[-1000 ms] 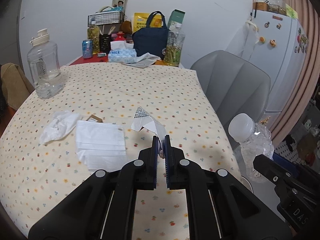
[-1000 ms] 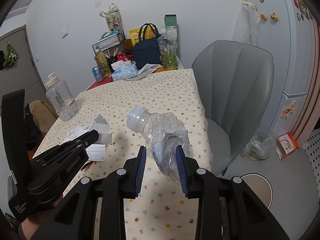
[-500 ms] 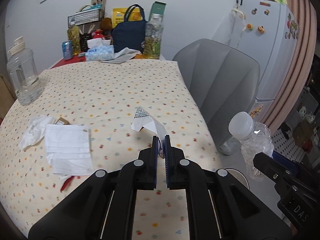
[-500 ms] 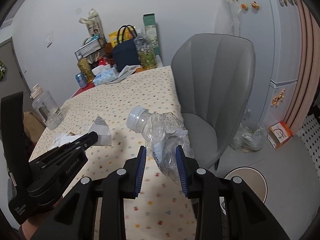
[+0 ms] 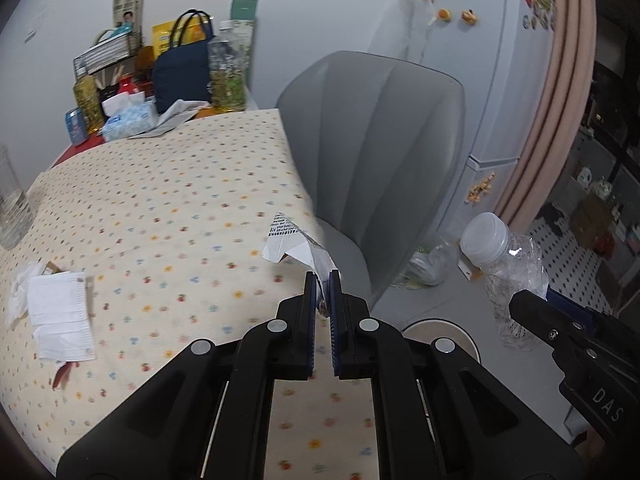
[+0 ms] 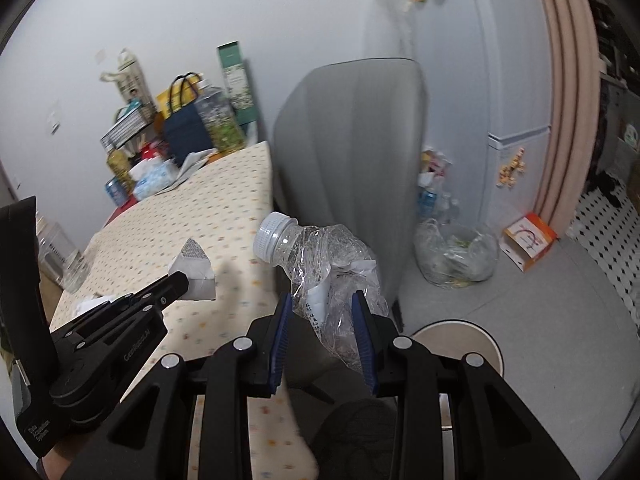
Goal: Collect trash
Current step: 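Carry the bottle in the right tool while the left tool carries the paper to the bin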
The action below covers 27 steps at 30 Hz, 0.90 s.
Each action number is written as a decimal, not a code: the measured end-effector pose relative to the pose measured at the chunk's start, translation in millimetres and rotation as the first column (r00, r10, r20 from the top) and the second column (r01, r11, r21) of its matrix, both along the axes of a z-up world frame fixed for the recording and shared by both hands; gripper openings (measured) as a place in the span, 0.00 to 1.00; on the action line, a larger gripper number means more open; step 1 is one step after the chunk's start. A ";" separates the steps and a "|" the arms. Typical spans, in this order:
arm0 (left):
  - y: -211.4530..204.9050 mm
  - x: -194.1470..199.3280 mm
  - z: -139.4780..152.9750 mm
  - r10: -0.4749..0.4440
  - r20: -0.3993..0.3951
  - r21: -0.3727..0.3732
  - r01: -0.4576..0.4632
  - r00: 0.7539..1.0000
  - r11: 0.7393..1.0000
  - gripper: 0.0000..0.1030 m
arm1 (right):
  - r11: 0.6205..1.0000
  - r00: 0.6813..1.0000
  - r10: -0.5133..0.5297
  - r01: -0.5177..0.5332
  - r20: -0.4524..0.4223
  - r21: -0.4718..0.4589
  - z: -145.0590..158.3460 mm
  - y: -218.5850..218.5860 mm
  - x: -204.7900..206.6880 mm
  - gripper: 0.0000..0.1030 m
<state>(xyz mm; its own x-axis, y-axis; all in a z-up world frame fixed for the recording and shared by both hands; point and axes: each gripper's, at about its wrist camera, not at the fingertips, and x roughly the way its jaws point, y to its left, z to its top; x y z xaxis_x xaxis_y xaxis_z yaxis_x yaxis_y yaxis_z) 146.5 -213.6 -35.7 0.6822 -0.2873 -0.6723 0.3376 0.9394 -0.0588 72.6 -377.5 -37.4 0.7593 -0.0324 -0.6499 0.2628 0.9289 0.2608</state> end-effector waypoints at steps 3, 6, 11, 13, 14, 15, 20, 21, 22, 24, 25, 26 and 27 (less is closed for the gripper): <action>-21.9 -1.5 -3.7 -0.035 -0.007 0.015 0.035 0.999 0.999 0.07 | 0.999 0.999 -0.036 0.036 -0.007 0.011 -5.9 -19.3 -5.6 0.30; -46.2 -2.4 -9.1 -0.075 -0.019 0.034 0.076 0.997 0.997 0.07 | 0.997 0.997 -0.072 0.073 -0.017 0.026 -13.4 -40.3 -10.3 0.30; -82.2 -3.6 -19.3 -0.133 -0.044 0.058 0.135 0.990 0.989 0.07 | 0.991 0.992 -0.125 0.126 -0.028 0.047 -23.7 -68.7 -20.2 0.30; -100.1 -4.9 -23.4 -0.162 -0.053 0.071 0.166 0.985 0.984 0.07 | 0.986 0.988 -0.153 0.155 -0.035 0.057 -29.3 -83.7 -25.0 0.30; -107.0 -5.3 -25.2 -0.173 -0.056 0.076 0.177 0.983 0.981 0.07 | 0.983 0.985 -0.168 0.171 -0.039 0.062 -32.4 -91.0 -27.4 0.30; -114.4 -6.7 -27.7 -0.186 -0.062 0.081 0.190 0.981 0.978 0.07 | 0.981 0.983 -0.180 0.182 -0.043 0.067 -34.9 -96.5 -29.4 0.30; -156.7 -12.7 -45.4 -0.256 -0.104 0.106 0.267 0.961 0.958 0.07 | 0.964 0.967 -0.247 0.252 -0.068 0.089 -50.9 -131.5 -42.0 0.30; -166.4 -14.8 -50.3 -0.272 -0.113 0.114 0.284 0.956 0.952 0.07 | 0.959 0.962 -0.262 0.268 -0.074 0.093 -54.9 -139.0 -44.9 0.30; -173.5 -16.1 -53.9 -0.280 -0.119 0.119 0.294 0.953 0.948 0.07 | 0.955 0.959 -0.272 0.279 -0.080 0.097 -58.1 -143.7 -46.0 0.30; -185.1 -18.0 -61.1 -0.295 -0.133 0.129 0.312 0.946 0.941 0.07 | 0.947 0.952 -0.292 0.302 -0.094 0.109 -66.9 -155.6 -49.5 0.30; -191.2 -18.2 -65.8 -0.302 -0.143 0.135 0.321 0.943 0.938 0.07 | 0.944 0.949 -0.299 0.309 -0.099 0.113 -70.7 -160.1 -50.8 0.30; -196.3 -18.3 -69.6 -0.307 -0.152 0.139 0.328 0.939 0.934 0.07 | 0.941 0.947 -0.305 0.316 -0.105 0.118 -74.5 -164.5 -51.9 0.30; -200.7 -18.3 -73.2 -0.311 -0.161 0.143 0.334 0.936 0.932 0.07 | 0.939 0.945 -0.309 0.322 -0.111 0.124 -78.6 -168.6 -53.1 0.30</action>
